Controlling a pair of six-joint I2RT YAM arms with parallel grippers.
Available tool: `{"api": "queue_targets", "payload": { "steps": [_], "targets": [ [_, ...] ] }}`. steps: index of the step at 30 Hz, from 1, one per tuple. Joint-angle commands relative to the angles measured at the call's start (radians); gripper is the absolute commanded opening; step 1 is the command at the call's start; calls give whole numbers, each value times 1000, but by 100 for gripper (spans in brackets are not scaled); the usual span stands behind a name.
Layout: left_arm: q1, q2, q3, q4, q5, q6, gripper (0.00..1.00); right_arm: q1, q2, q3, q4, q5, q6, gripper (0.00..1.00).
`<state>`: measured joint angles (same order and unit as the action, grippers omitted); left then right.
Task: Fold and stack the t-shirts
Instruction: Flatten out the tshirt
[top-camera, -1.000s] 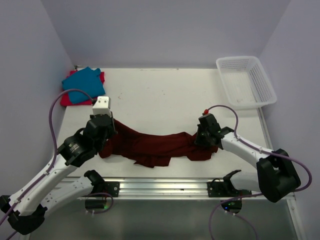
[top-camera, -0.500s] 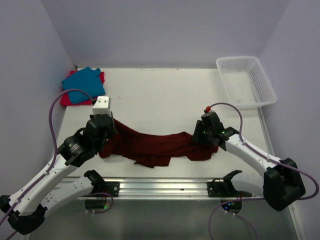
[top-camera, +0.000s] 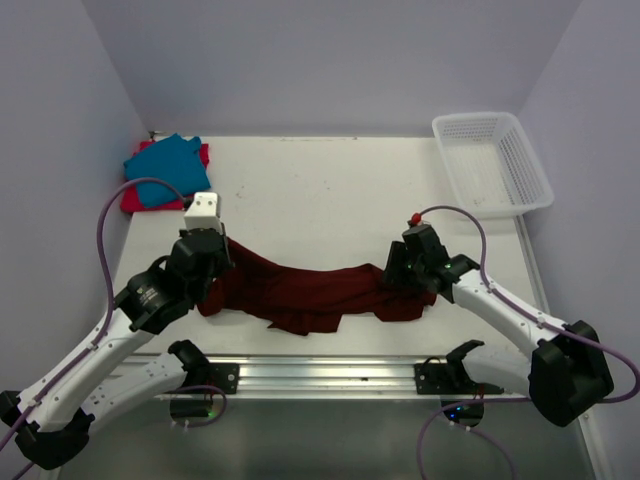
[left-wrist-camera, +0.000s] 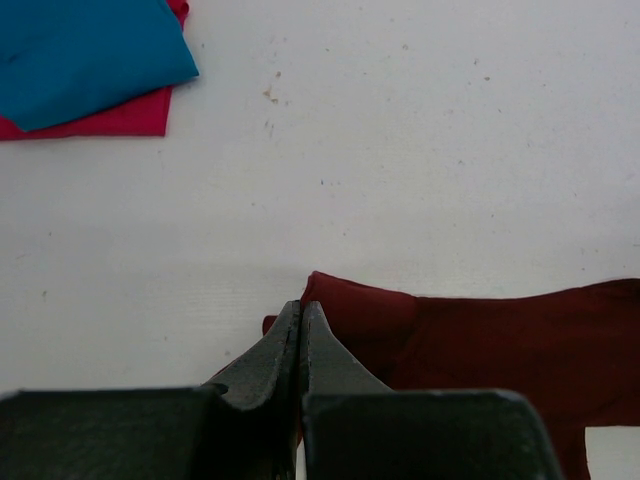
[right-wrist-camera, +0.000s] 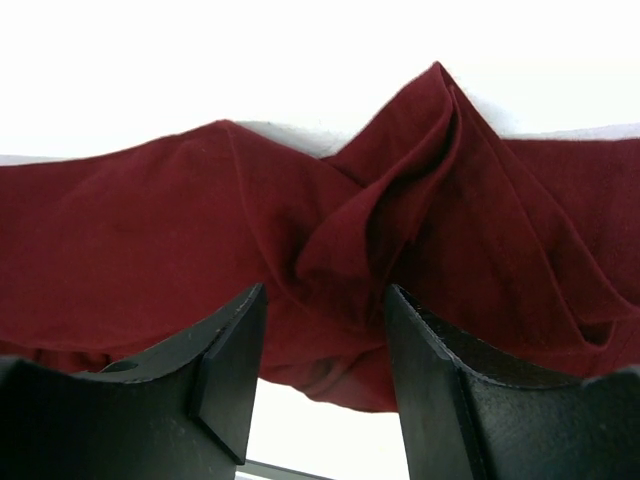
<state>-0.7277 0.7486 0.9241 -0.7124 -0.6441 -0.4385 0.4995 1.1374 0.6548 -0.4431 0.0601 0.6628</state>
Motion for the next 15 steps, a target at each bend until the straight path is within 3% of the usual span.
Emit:
{"api": "queue_targets", "payload": {
  "steps": [1, 11, 15],
  "targets": [
    [4, -11, 45, 31, -32, -23, 0, 11, -24, -18, -19, 1, 21, 54],
    [2, -5, 51, 36, -34, -19, 0, 17, -27, -69, 18, -14, 37, 50],
    [2, 0, 56, 33, -34, -17, 0, 17, -1, -72, 52, -16, 35, 43]
  ]
}}
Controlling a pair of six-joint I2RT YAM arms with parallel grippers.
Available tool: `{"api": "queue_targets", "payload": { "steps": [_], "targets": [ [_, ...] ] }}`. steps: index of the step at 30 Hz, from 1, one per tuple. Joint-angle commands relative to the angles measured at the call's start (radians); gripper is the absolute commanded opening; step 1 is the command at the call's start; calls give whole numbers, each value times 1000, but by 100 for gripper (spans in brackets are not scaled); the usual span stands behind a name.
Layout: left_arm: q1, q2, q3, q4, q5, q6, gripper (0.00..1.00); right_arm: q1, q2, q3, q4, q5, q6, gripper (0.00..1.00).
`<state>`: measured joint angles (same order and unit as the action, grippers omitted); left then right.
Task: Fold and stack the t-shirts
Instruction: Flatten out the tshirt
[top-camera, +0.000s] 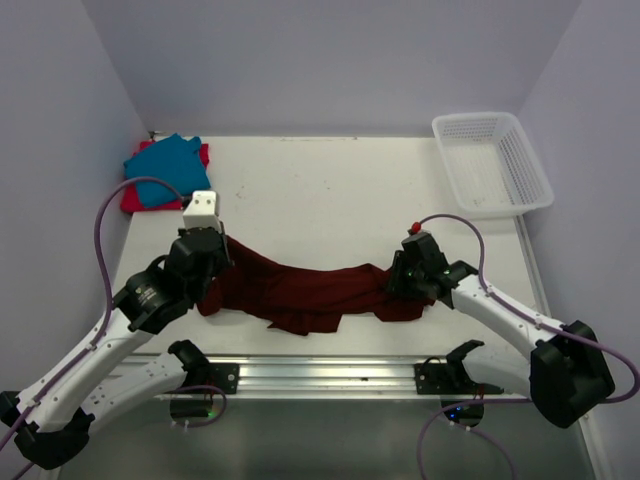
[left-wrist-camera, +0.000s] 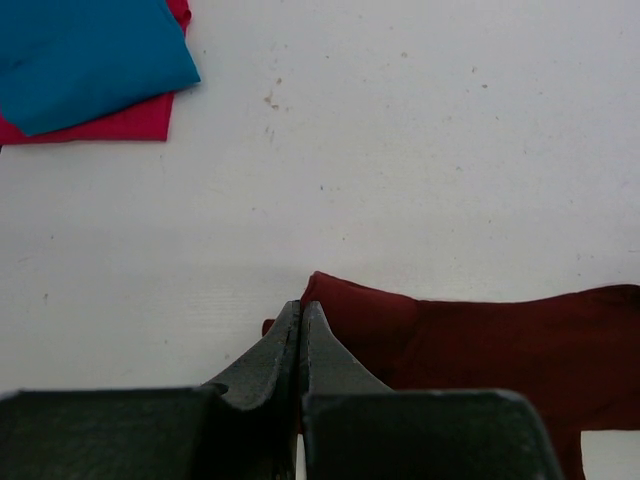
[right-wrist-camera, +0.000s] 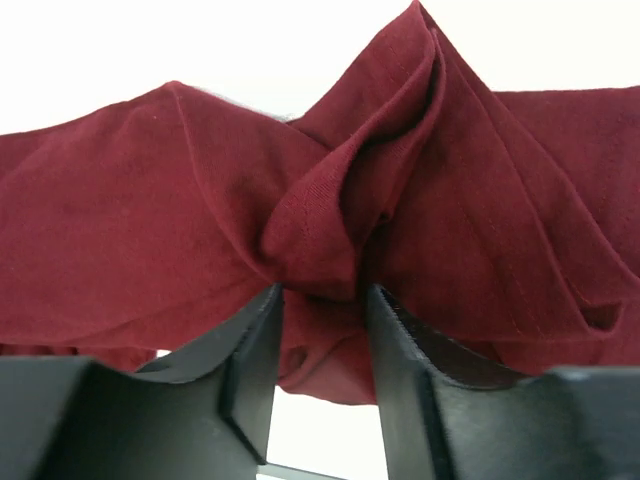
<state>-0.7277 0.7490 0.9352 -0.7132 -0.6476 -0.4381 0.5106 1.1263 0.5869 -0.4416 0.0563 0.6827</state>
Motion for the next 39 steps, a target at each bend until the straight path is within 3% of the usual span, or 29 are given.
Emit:
{"api": "queue_targets", "payload": {
  "steps": [1, 9, 14, 27, 28, 31, 33, 39],
  "targets": [
    [4, 0, 45, 34, -30, -17, 0, 6, 21, -9, 61, -12, 17, 41],
    [4, -2, 50, 27, -38, -16, 0, 9, 59, -9, 112, -12, 14, 22],
    [2, -4, 50, 31, -41, -13, 0, 9, 46, -2, 103, -3, 6, 0],
    [4, 7, 50, 46, -29, -7, 0, 9, -79, 54, 26, 25, -44, 0],
    [4, 7, 48, 46, -30, -7, 0, 9, -74, 65, 18, 33, -48, 1],
    [4, 7, 48, 46, -27, -7, 0, 9, -53, 68, 4, 40, -54, 31],
    [4, 6, 48, 46, -29, -7, 0, 8, -45, 64, 6, 42, -49, 40],
    [4, -3, 44, 38, -38, -7, 0, 9, -23, 50, 17, 40, -41, 45]
  ]
}}
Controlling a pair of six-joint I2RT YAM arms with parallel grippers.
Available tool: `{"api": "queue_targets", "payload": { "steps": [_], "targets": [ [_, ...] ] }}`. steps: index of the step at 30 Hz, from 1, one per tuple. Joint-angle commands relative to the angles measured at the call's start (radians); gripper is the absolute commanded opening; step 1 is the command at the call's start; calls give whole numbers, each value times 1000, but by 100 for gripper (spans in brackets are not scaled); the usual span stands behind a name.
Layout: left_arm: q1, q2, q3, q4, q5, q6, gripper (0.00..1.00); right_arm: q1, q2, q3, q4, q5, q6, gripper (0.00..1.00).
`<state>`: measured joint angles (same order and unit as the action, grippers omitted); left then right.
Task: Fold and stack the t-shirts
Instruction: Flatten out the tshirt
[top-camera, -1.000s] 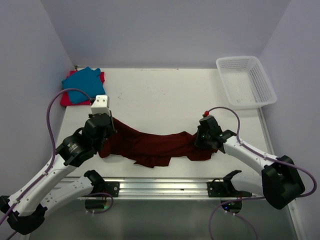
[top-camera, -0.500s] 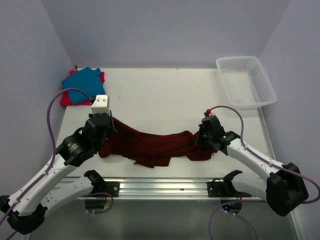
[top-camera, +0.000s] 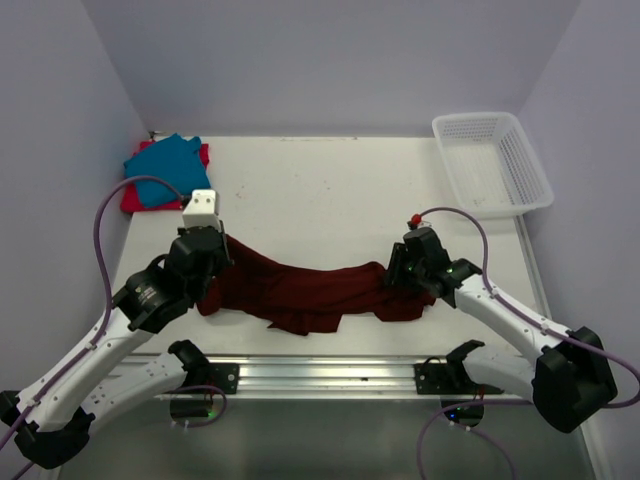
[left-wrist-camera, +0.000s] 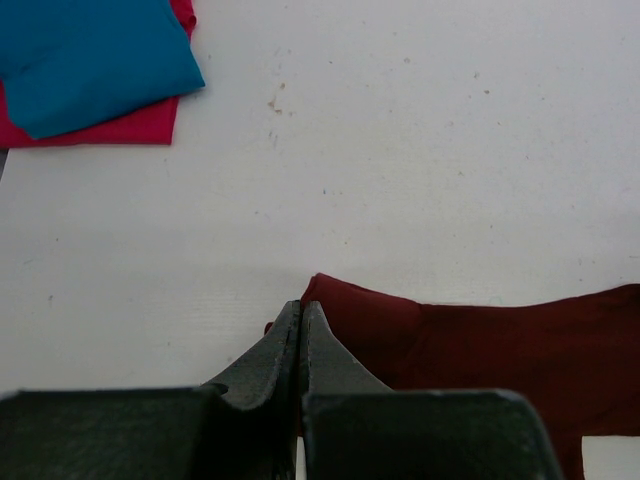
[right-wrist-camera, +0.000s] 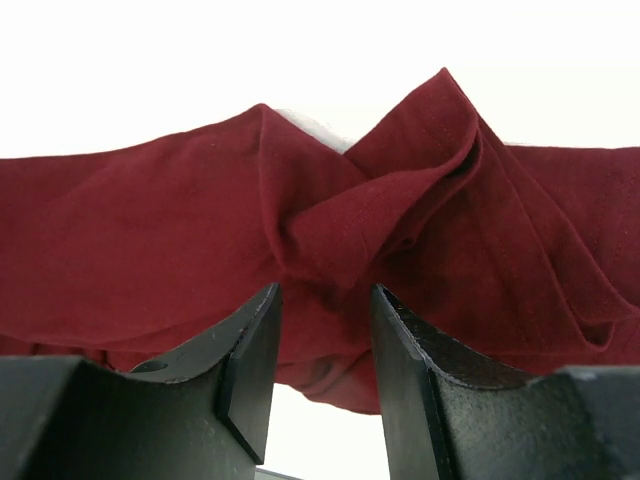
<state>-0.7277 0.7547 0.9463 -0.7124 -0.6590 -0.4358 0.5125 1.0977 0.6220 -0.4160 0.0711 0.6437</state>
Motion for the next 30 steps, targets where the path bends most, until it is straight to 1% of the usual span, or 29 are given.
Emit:
{"api": "queue_targets", "payload": {
  "steps": [1, 10, 16, 20, 30],
  "targets": [
    [2, -9, 32, 39, -27, -9, 0, 8, 5, 13, -9, 25, -1, 45],
    [4, -8, 26, 39, -30, -9, 0, 7, 13, -8, 26, 22, 2, 38],
    [2, -9, 25, 39, -27, -12, 0, 6, 51, -50, 140, -2, 4, 38],
    [4, -14, 26, 33, -25, -15, 0, 7, 62, -57, 183, -10, 8, 38],
    [4, -12, 14, 33, -13, -27, 0, 9, 70, -56, 223, 10, 5, 31]
  ]
}}
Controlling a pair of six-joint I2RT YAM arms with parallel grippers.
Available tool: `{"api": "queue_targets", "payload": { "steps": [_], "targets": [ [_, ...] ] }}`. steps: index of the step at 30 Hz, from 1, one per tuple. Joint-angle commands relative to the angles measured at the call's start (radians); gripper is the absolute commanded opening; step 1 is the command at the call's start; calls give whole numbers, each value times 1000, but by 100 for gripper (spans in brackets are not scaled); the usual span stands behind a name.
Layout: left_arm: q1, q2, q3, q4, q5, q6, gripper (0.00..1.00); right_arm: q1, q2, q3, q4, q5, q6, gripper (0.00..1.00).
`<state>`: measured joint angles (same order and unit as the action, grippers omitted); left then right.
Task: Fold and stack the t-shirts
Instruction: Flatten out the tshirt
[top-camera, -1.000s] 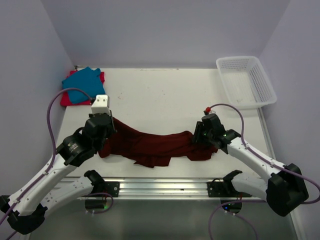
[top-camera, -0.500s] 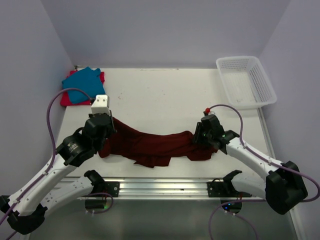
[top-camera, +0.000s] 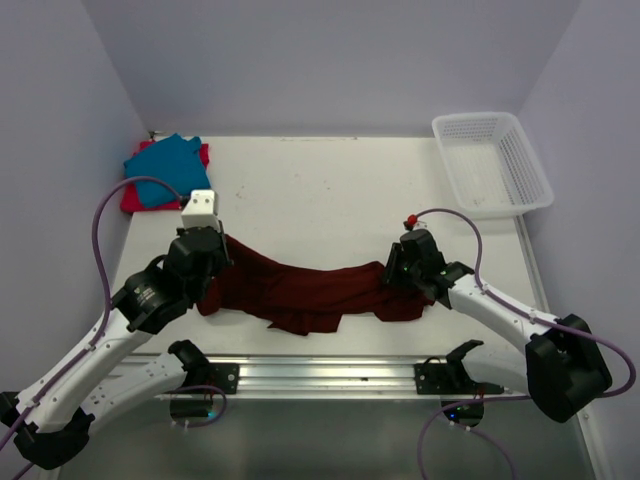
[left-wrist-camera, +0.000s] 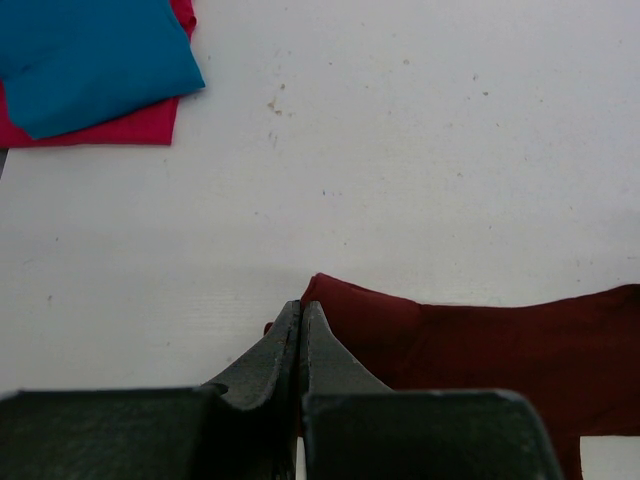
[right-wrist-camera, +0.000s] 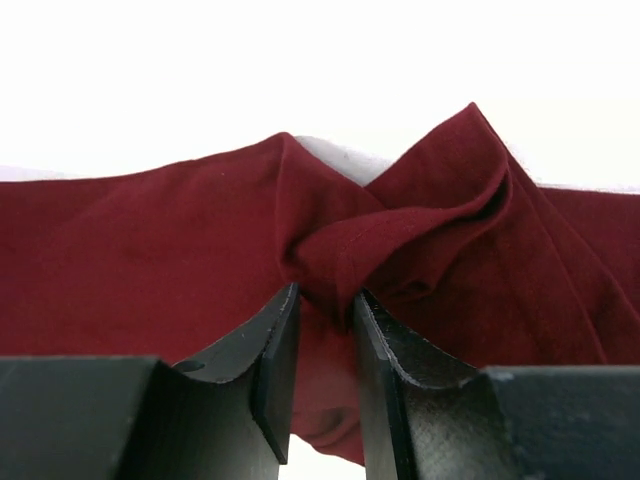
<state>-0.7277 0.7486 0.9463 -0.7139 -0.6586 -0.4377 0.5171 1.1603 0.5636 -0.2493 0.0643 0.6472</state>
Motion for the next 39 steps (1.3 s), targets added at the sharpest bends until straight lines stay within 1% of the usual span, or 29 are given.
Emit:
{"api": "queue_targets", "payload": {
  "steps": [1, 5, 7, 8, 9, 10, 15, 19, 20, 21, 23, 26, 28, 34, 39],
  "targets": [
    [4, -8, 14, 34, -13, -26, 0, 3, 10, 2, 59, 19, 2, 30],
    [4, -6, 16, 34, -15, -24, 0, 3, 33, -4, 80, 17, 2, 26],
    [4, -6, 16, 34, -18, -22, 0, 3, 45, -8, 93, 16, 5, 21],
    [4, -5, 16, 34, -18, -22, 0, 4, 48, -8, 94, 15, 5, 16],
    [4, -6, 16, 33, -18, -22, 0, 4, 52, -13, 97, 15, 6, 4],
    [4, -8, 16, 33, -19, -22, 0, 4, 55, -13, 102, 14, 3, 0],
    [4, -8, 16, 30, -18, -21, 0, 6, 15, -1, 73, 9, -4, 0],
    [2, -12, 29, 31, -13, -6, 0, 9, -117, 44, -31, 34, -38, 0],
    [2, -14, 38, 33, -12, 10, 0, 9, -179, 62, -60, 51, -47, 0],
    [4, -23, 43, 36, -10, 17, 0, 9, -209, 102, -117, 86, -58, 0],
    [4, -37, 60, 56, -12, 51, 0, 9, -290, 148, -165, 123, -89, 0],
    [2, -58, 98, 74, -24, 96, 0, 9, -364, 272, -252, 205, -136, 0],
    [2, -66, 123, 83, -32, 131, 0, 9, -390, 321, -297, 250, -173, 0],
    [2, -110, 213, 120, -29, 223, 0, 9, -496, 433, -332, 325, -263, 0],
    [4, -184, 287, 175, 40, 313, 0, 9, -597, 458, -309, 348, -337, 0]
  ]
}}
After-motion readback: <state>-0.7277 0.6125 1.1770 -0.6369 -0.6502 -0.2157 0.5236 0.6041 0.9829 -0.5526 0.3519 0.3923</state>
